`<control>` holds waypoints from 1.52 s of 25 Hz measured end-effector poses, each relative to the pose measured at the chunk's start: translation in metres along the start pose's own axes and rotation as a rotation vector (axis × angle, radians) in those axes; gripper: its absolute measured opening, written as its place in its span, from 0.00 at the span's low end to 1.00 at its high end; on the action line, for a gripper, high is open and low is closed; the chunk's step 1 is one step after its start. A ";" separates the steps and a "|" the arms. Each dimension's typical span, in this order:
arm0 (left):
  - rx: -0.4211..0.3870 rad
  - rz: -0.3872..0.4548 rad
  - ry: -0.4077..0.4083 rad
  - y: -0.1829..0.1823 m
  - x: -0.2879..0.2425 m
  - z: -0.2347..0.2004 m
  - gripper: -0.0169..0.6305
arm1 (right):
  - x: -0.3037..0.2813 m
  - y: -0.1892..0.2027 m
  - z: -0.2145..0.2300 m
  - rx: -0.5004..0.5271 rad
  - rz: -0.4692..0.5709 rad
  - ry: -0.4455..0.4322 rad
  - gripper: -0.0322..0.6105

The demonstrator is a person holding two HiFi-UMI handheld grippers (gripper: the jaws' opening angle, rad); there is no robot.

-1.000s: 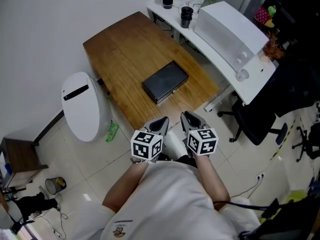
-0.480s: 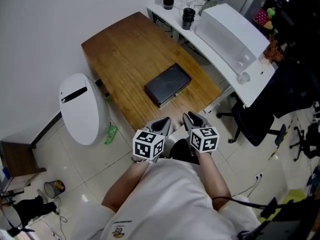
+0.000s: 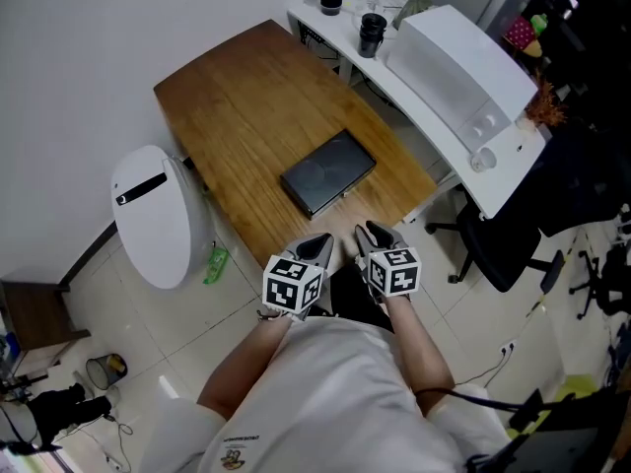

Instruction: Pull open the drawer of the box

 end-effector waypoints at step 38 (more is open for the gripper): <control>0.116 -0.173 -0.147 0.013 -0.090 -0.044 0.03 | -0.159 0.023 0.046 0.197 -0.266 -0.108 0.20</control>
Point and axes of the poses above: the fingertips, and each gripper's own axes: x backward along the fingers, z to its right, y out of its underside, the point moved 4 cm from there along x, backward along the fingers, and after that the axes turned 5 degrees about y, right-handed, at the moved point
